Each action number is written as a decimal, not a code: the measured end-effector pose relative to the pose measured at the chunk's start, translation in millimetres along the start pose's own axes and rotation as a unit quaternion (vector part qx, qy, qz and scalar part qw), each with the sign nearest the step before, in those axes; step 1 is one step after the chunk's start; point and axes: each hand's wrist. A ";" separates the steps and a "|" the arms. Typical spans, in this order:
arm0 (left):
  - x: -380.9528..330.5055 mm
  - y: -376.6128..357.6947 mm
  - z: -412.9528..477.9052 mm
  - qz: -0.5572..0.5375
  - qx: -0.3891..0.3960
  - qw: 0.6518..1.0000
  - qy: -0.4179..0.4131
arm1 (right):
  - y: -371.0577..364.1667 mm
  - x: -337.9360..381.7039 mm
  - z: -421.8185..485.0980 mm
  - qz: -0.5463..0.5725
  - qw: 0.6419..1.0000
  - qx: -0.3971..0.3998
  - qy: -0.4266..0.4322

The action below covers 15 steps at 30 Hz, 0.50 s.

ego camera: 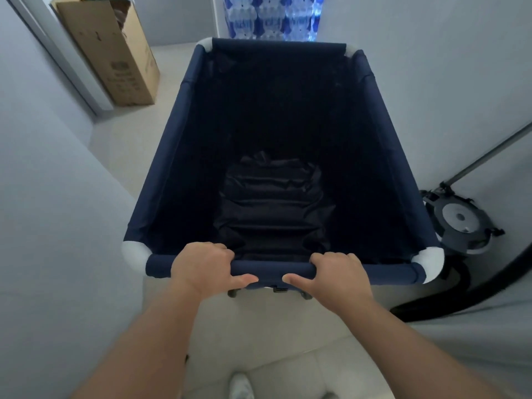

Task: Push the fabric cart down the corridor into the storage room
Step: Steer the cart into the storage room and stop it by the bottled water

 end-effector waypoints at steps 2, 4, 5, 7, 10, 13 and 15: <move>4.4 -1.1 2.8 0.004 -0.009 1.000 -0.006 | -1.7 3.5 -0.9 0.004 1.000 0.002 -0.010; 10.3 -1.3 6.2 0.010 -0.011 1.000 -0.013 | -4.2 8.0 -2.2 0.008 1.000 0.003 -0.023; 12.8 -1.6 7.9 0.011 -0.008 1.000 -0.019 | -6.0 9.8 -3.1 0.007 1.000 0.003 -0.028; 15.4 -1.9 11.8 0.009 -0.005 0.999 -0.033 | -9.3 12.3 -6.3 0.002 0.999 -0.002 -0.045; 18.2 -2.7 18.9 0.003 0.000 0.999 -0.050 | -12.5 14.9 -9.9 0.003 0.997 -0.016 -0.069; 19.7 -2.1 26.3 0.002 0.007 0.998 -0.059 | -13.5 14.9 -11.4 0.006 0.997 -0.033 -0.074; 17.6 -1.9 29.3 0.002 0.008 0.998 -0.065 | -12.5 12.0 -12.6 0.008 0.996 -0.040 -0.073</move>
Point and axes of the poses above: each hand's wrist, its own z-axis towards the middle knuckle, its own y-axis out of the back of the hand, x = y × z, and after that the axes turned 12 degrees about z, right-handed
